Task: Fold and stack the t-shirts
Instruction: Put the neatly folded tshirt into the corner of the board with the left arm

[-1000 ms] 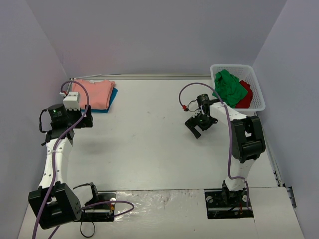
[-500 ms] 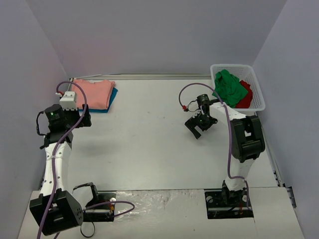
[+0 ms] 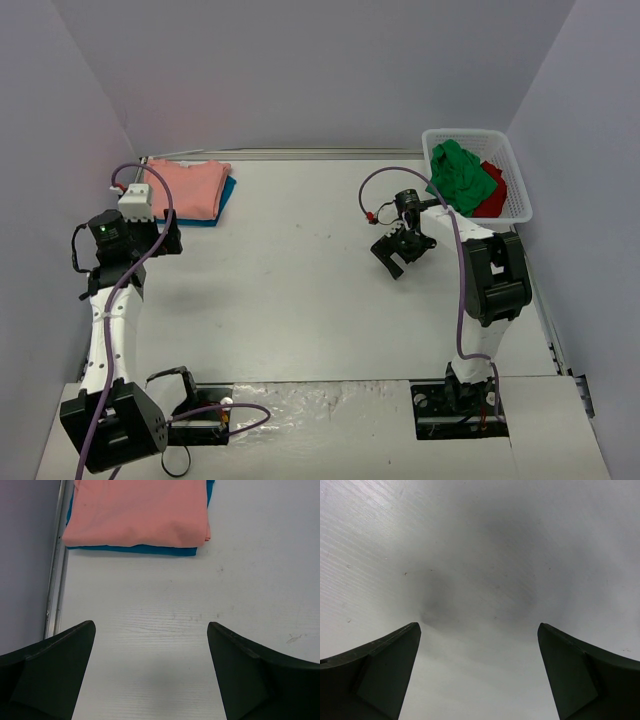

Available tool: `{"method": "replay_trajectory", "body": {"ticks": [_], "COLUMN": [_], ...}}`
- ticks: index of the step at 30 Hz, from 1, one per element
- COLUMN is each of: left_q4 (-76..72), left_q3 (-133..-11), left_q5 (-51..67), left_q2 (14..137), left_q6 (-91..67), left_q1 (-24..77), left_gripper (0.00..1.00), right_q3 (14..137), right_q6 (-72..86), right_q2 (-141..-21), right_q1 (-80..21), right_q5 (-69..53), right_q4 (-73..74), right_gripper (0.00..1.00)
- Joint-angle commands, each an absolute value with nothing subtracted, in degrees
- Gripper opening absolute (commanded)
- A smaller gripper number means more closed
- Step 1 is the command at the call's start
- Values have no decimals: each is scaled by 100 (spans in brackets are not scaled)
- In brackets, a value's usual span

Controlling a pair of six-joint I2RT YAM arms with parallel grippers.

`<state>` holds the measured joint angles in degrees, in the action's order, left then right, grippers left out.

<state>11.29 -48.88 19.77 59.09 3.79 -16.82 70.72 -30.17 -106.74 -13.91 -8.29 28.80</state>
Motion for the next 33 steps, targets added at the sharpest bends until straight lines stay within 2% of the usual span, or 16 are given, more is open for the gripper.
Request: {"method": "replay_trajectory", "body": {"ticks": [1, 33], "left_q4": [984, 1002], "left_q3": [-4913, -4922], "left_q5": [2066, 2197], "left_q2": [5818, 5854], "left_q6": [281, 272], "left_q1": [-1740, -1749], "left_gripper": [94, 94], "right_q3": [7031, 7040], "right_q6": [-2988, -2953], "right_q2": [-10758, -10811], "right_q1": [-1397, -1424], "right_q5": [-712, -703], "right_q4": [3015, 3032], "right_gripper": [100, 100]}}
